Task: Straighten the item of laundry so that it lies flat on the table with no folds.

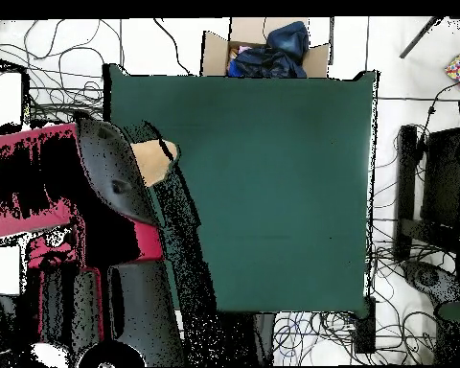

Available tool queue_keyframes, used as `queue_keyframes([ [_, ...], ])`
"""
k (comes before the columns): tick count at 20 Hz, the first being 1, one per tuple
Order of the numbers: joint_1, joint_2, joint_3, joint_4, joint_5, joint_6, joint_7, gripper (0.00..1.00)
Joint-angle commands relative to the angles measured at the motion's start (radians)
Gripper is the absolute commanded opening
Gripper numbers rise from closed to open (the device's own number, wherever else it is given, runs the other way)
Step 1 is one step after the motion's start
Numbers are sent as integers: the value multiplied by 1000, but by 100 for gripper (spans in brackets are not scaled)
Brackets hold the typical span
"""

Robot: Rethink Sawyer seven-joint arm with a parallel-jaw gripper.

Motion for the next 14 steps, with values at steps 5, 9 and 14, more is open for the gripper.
queue_keyframes([
  [5, 12, 96, -14, 106, 47, -170, 326, 0],
  [9, 12, 114, -13, 147, 60, -247, 327, 0],
  [14, 42, 144, -36, 124, 51, -269, 357, 0],
])
